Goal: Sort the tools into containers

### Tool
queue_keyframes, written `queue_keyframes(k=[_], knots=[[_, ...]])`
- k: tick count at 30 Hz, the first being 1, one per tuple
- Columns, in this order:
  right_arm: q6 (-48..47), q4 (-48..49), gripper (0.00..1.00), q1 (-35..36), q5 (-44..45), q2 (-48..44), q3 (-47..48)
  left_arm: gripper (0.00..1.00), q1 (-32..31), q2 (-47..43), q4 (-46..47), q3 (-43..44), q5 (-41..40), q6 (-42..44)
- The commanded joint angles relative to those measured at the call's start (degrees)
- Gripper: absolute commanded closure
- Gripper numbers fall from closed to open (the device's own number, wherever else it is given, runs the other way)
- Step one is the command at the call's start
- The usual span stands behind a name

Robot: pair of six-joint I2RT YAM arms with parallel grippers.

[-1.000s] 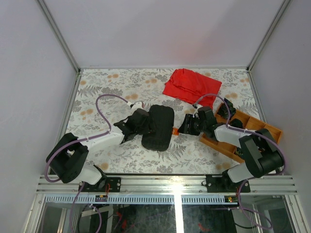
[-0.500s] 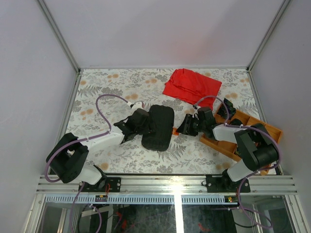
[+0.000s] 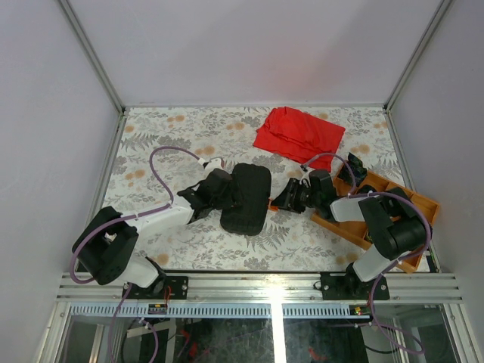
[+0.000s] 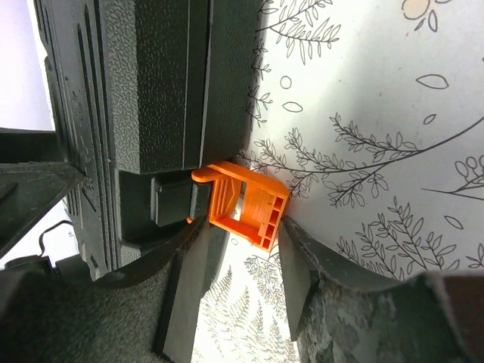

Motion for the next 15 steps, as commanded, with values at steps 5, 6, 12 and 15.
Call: queue_keyframes(k=[5, 6, 12, 15], knots=[[2.4, 6.4, 0.53, 0.0, -3.0, 0.1, -1.8, 0.25, -0.4, 3.8, -11.3, -2.8, -0.1, 2.3], [2.5, 6.7, 0.53, -0.1, -3.0, 0.1, -1.9, 0.25, -0.4, 3.9, -11.3, -2.8, -0.1, 2.3], [3.4, 9.1, 0.54, 0.0, -3.3, -0.3, -2.4, 0.25, -0.4, 3.9, -11.2, -2.7, -0.1, 2.2], [4.3, 11.1, 0.54, 0.0, -3.7, -0.5, -3.0, 0.25, -0.4, 4.1, -11.2, -2.7, -0.1, 2.2]])
